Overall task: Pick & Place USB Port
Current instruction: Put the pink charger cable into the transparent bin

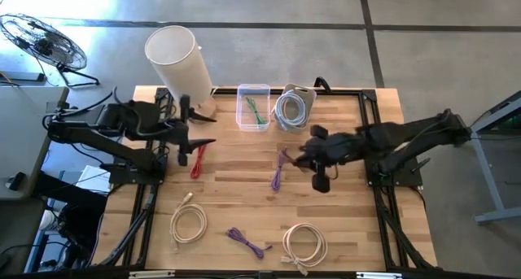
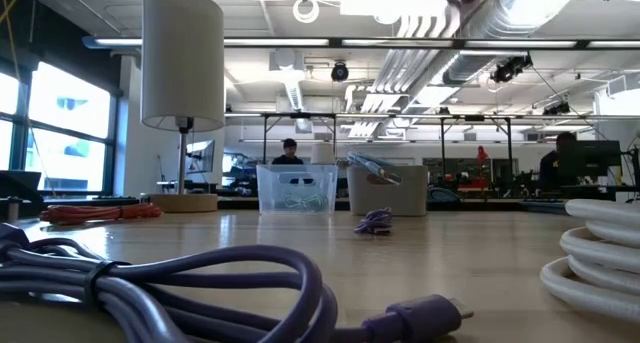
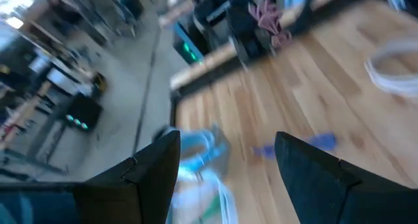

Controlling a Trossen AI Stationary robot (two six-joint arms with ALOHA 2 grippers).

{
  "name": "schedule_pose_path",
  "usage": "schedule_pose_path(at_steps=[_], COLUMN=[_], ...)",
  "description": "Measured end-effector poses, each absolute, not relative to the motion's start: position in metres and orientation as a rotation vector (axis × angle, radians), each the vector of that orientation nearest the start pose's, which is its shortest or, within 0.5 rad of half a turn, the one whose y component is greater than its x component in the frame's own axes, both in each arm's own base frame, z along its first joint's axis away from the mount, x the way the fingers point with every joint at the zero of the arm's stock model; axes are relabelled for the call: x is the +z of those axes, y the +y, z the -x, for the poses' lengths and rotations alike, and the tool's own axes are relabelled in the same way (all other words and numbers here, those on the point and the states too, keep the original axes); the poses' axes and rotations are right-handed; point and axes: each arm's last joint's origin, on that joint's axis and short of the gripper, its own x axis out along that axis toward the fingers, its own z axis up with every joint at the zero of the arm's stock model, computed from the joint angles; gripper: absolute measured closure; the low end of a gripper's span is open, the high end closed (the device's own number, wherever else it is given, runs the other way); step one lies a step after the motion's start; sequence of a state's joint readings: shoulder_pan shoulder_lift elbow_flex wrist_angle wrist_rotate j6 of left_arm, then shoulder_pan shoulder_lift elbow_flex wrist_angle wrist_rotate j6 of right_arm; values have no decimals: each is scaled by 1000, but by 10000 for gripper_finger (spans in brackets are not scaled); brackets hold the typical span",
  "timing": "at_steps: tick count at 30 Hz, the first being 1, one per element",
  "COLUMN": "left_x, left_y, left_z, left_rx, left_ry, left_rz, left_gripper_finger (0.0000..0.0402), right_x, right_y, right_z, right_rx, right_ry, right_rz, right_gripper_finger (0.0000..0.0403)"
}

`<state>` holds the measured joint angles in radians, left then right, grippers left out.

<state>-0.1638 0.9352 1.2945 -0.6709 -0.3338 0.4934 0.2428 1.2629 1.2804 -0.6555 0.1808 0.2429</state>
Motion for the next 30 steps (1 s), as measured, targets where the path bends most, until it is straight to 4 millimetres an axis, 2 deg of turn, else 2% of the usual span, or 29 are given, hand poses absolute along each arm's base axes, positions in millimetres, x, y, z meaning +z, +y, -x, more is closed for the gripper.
schedule_pose_path(at_steps=[5,9,14,21,30], left_x=[443,448,447,440,431], left_y=[-20,-26,-35,-43,-46], left_z=[-167,-180,-209,-246,-263], left_rx=[57,-48,-180,-231,-240], left_ry=[176,68,-19,-88,-65], left_rz=[-522,-472,-425,-406,-377], left_gripper_finger=[158,158,158,158,158], right_x=[406,422,423,416,414], right_y=[58,58,60,65,67], right_z=[-256,-256,-261,-278,-282], right_rx=[32,51,85,153,171], right_ry=[437,339,299,283,279], right_rz=[-1,66,130,197,214], right_gripper_finger=[395,395,395,395,395])
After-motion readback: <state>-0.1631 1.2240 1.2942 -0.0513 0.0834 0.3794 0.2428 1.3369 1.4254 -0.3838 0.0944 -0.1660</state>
